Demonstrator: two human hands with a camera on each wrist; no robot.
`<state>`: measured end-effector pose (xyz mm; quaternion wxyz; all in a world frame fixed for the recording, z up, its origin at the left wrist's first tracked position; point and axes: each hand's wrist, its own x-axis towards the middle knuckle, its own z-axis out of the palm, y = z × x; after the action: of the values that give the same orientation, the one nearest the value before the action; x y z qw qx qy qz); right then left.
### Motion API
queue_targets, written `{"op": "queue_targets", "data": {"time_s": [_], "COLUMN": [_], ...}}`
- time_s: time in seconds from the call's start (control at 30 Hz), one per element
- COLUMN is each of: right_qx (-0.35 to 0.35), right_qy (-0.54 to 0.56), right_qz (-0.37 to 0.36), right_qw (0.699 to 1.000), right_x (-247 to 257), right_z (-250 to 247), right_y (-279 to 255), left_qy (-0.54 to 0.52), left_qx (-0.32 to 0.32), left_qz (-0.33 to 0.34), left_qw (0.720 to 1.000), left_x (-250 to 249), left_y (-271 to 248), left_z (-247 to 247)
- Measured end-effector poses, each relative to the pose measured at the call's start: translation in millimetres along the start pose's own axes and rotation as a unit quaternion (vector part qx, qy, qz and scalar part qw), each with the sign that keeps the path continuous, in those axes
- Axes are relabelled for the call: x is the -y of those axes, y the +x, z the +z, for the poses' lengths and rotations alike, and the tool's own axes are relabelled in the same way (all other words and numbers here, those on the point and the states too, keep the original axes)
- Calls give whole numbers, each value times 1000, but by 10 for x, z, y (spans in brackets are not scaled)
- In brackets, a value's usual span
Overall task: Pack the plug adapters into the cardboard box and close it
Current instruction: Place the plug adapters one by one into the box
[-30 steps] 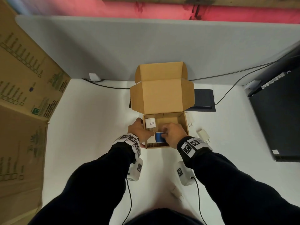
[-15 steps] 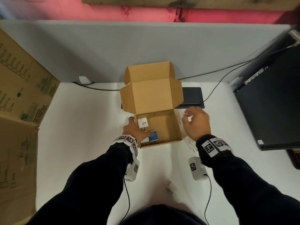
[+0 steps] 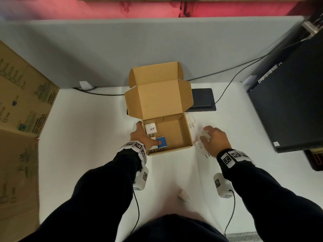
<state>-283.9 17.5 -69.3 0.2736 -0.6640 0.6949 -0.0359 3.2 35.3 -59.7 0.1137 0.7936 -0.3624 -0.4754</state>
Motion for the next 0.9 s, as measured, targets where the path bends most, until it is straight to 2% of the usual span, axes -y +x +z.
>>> {"op": "queue_targets", "data": {"time_s": [0.17, 0.27, 0.33, 0.43, 0.53, 0.6, 0.67, 0.8, 0.9], "right_qx": [6, -33, -91, -151, -104, -64, -20, 56, 82], "right_qy": [-9, -4, 32, 91, 116, 107, 83, 46, 52], "right_qz": [31, 23, -8, -110, -206, -228, -199, -92, -74], "right_qw": [999, 999, 995, 978, 966, 966, 976, 993, 992], "right_x": [58, 147, 246, 532, 955, 1158, 1269, 1369, 1393], "right_z": [-21, -112, -185, -221, -156, -48, 85, 308, 419], "right_y": [66, 42, 47, 28, -76, -72, 22, 237, 313], "left_qy": [0, 2, -1, -9, -12, -7, -4, -8, -15], "left_qx": [-10, -12, -10, -7, -4, -10, -18, -22, -16], "left_qz": [13, 19, 17, 19, 24, 25, 27, 46, 52], "left_qw": [1000, 1000, 1000, 1000, 1000, 1000, 999, 999, 998], "left_x": [15, 26, 34, 38, 38, 38, 45, 60, 68], "left_y": [11, 22, 30, 37, 32, 27, 33, 54, 55], "left_z": [4, 13, 15, 16, 14, 11, 19, 32, 41]}}
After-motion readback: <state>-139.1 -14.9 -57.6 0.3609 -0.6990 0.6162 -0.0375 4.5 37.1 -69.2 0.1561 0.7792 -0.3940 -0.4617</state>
